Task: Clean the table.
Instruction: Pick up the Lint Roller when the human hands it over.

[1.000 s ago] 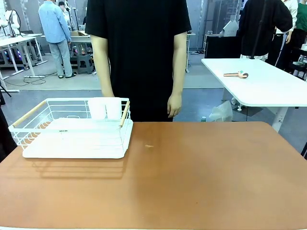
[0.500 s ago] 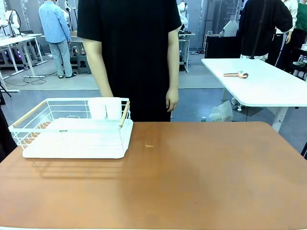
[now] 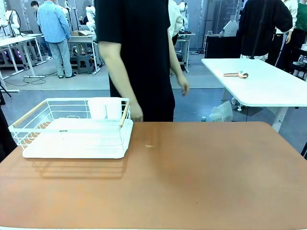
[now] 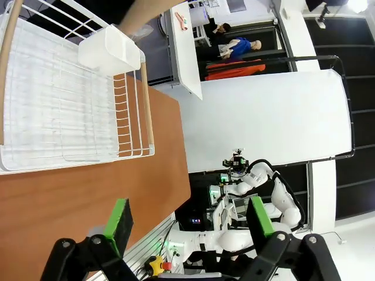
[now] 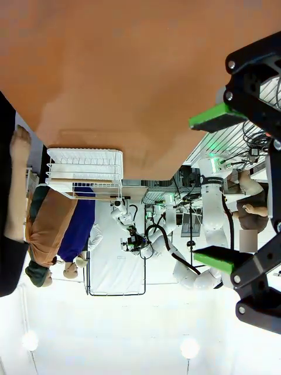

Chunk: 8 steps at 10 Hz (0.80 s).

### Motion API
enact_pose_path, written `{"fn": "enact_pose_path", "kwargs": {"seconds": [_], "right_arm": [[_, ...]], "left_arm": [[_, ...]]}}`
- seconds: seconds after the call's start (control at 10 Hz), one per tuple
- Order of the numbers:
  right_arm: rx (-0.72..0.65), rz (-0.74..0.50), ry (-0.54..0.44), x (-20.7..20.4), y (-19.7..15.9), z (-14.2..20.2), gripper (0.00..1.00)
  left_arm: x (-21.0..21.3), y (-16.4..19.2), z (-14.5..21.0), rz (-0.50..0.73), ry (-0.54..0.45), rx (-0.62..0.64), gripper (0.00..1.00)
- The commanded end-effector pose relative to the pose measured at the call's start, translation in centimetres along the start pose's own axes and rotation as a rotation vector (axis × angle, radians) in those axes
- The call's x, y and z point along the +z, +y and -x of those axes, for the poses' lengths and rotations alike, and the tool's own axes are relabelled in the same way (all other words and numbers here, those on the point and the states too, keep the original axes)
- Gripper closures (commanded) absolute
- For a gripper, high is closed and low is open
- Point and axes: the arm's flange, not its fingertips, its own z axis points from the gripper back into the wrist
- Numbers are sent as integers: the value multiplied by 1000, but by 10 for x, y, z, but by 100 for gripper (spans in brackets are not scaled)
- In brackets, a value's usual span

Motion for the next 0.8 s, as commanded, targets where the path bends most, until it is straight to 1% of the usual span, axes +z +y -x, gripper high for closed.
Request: {"fn": "enact_pose_path", "kwargs": {"seconds": [0.0,0.7], "right_arm": [[-2,-4,2,0,2,0,0],[-2,-4,2,0,2,0,0]], "left_arm": [[3,-1,1,20,-3,-6,0],[3,-1,1,20,-3,-6,0]]}}
